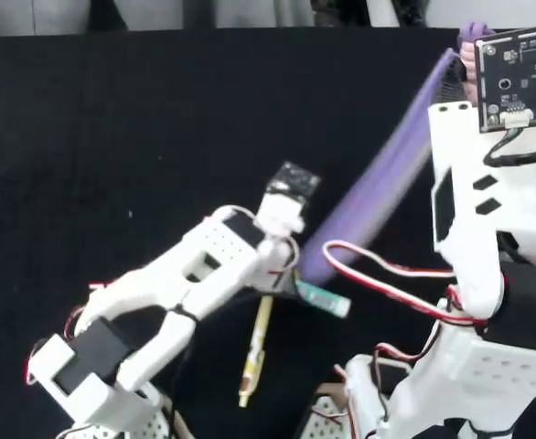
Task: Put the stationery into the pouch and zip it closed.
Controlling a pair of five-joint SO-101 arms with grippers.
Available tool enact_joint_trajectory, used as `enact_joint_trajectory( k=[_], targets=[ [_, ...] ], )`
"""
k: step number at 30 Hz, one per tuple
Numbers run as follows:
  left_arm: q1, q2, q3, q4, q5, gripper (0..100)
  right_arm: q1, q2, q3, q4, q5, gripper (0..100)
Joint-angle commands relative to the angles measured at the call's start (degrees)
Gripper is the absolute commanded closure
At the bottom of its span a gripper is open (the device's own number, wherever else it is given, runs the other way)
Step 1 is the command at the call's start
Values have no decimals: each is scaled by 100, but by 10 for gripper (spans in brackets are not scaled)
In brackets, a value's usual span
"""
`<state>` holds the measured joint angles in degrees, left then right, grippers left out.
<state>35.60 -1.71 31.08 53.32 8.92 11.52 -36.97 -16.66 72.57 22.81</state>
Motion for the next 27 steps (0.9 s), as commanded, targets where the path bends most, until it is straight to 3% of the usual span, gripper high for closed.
enact_joint_trajectory(
  k=[1, 7, 9, 12, 17, 21, 27],
  targets=[
    [75, 79, -127, 26, -44, 770, 79, -84, -31, -211, 53, 988],
    [356, 70, -259, 132, -44, 770, 79, -84, -31, -211, 53, 988],
    [541, 70, -453, 492, -202, 770, 79, -84, -31, -202, 53, 988],
    [593, 70, -989, 1310, -1116, 770, 79, -84, -31, -202, 53, 988],
    [22, 141, -1640, 2198, -791, 770, 79, -84, -31, -202, 53, 988],
    [-330, 141, -1402, 2207, -774, 770, 79, -84, -31, -193, 53, 988],
    [-127, 141, -875, 1415, -765, 770, 79, -84, -31, -185, 53, 988]
  ],
)
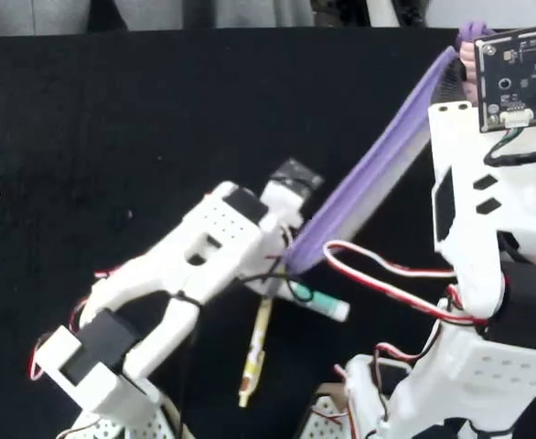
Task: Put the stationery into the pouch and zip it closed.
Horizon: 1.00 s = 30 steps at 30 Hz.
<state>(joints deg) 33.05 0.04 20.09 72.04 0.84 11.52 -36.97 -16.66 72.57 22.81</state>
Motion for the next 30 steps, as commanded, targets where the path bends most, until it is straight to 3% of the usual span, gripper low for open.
enact_joint_trajectory(
  k=[1, 11, 17, 19, 23, 25, 30],
  targets=[
    [180, -35, 338, -598, 70, 769, 79, -84, -31, -185, 53, 988],
    [286, 712, 330, -932, 563, 764, 79, -92, -31, -185, 53, 988],
    [277, 1934, -857, -114, 554, 770, 79, -92, -31, -185, 53, 988],
    [277, 2189, -1156, 88, 563, 804, 79, -92, -31, -185, 53, 988],
    [259, 2382, -1437, 185, 554, 983, 79, -92, -31, -185, 53, 988],
    [242, 2374, -1437, 185, 563, 943, 79, -92, -31, -185, 53, 988],
    [233, 2321, -1464, 237, 571, 971, 79, -92, -31, -185, 53, 988]
  ],
)
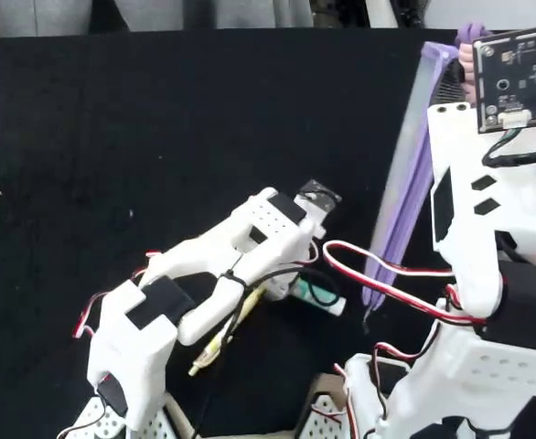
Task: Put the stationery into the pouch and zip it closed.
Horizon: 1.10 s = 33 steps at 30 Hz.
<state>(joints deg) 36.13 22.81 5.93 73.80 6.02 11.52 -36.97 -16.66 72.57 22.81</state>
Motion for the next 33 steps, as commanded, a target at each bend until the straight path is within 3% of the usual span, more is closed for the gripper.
enact_joint_trajectory(
  k=[1, 12, 16, 21, 27, 33],
  targets=[
    [-110, -53, -57, 158, 53, 972, 79, -101, -31, -185, 53, 988],
    [-831, -2145, 4, 1363, 26, 971, 79, -127, -31, -176, 53, 988],
    [-1191, -2857, -13, 1371, 44, 971, 44, -136, -57, -97, 53, 988],
    [-1780, -3789, -31, 492, 281, 971, -105, -136, -40, -97, 18, 988],
    [-2879, -5055, 268, -1029, 1776, 971, -1143, -127, -31, 167, 9, 988],
    [-4470, -6426, 1209, -1943, 3033, 971, -2092, -136, 426, 18, 0, 988]
  ],
)
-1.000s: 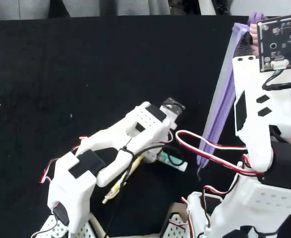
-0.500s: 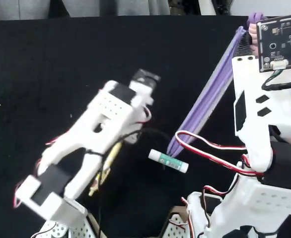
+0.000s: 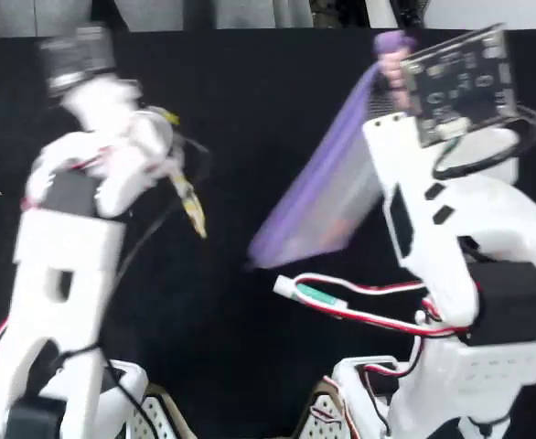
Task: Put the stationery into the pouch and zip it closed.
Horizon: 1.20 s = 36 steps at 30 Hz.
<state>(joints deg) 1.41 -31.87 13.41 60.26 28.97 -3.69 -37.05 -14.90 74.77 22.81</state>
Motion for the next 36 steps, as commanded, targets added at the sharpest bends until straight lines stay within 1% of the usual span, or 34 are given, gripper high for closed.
enact_joint_trajectory(
  k=[1, 4, 6, 10, 13, 17, 23, 26, 32, 36],
  targets=[
    [-1270, -1178, 690, -809, 844, 971, -730, -127, 365, -273, 0, 988],
    [-1947, -1802, 1455, -1618, 923, 971, -1169, -127, 681, -475, 0, 988],
    [-2229, -2198, 1982, -2119, 932, 971, -1398, -145, 752, -492, 0, 988],
    [-2299, -2954, 2932, -2892, 932, 971, -1732, -444, 840, -475, 0, 988],
    [-2255, -3473, 3477, -3138, 932, 971, -1899, -760, 963, -484, 18, 988],
    [-1701, -4141, 3969, -3112, 932, 971, -1960, -936, 1191, -651, 53, 988],
    [-92, -5090, 4831, -3112, 905, 970, -1934, -919, 1613, -1081, 53, 988],
    [479, -5538, 5182, -3112, 897, 970, -1925, -919, 1807, -1266, 53, 988],
    [1130, -6277, 5648, -3112, 862, 970, -1916, -910, 2114, -1582, 62, 988],
    [1332, -6699, 5736, -3095, 431, 971, -1635, -910, 2431, -1952, 211, 988]
  ],
)
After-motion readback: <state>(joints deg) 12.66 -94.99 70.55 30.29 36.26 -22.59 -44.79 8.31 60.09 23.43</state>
